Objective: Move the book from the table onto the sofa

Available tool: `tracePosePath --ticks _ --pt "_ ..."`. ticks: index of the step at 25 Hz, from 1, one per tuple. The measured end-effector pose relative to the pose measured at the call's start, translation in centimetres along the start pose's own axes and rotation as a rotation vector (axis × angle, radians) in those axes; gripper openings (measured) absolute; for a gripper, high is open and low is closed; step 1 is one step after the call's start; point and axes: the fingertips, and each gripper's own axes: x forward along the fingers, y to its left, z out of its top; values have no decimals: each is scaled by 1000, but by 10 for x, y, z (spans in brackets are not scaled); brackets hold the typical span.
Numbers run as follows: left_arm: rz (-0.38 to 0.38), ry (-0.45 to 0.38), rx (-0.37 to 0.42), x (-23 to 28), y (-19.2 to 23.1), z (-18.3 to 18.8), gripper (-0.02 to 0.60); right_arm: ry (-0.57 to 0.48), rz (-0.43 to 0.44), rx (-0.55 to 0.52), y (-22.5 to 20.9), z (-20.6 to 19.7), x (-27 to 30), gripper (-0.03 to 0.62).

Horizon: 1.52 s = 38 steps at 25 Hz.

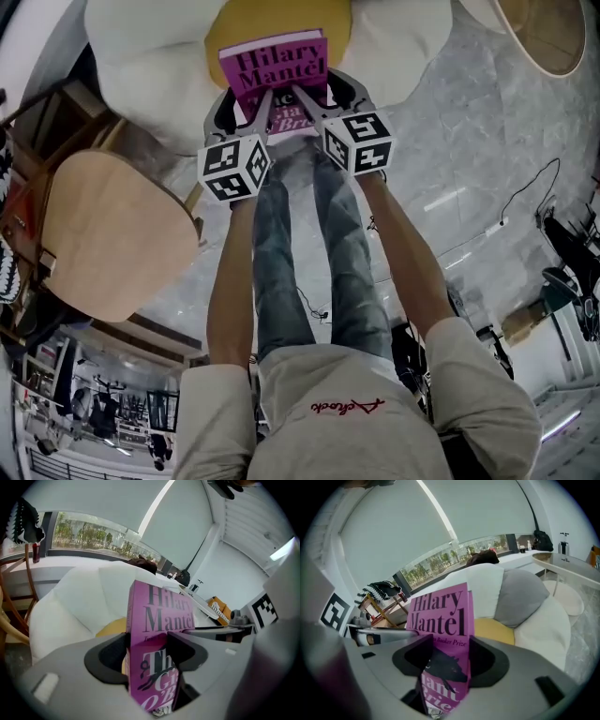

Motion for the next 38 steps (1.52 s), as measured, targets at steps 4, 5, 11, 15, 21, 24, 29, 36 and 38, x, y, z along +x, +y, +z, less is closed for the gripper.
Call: tracePosePath --ticks 4,5,11,15,21,24,29,36,38 --pt "-5 24 16 31 14 -19 268 12 -4 28 -19 -21 27 244" --pt "-8 28 18 39 17 -23 268 15 -6 31 -24 -26 34 244" --pt "6 52 3 74 35 -47 268 49 4 39 -47 -50 68 244" --pt "6 80 -8 94 47 -62 268 75 6 45 -58 -65 88 244" --pt "7 102 -12 119 61 -78 268 108 5 37 -71 -80 113 244" --pt "6 114 -15 130 67 -80 268 119 5 50 -78 -83 124 244" --pt "8 134 -48 145 79 -89 268 142 16 62 -86 -91 142 244" --pt "-27 215 -68 160 86 -107 270 184 2 49 -94 -102 157 245" --pt "-33 234 -59 162 86 -111 268 191 -1 43 -94 -105 159 245"
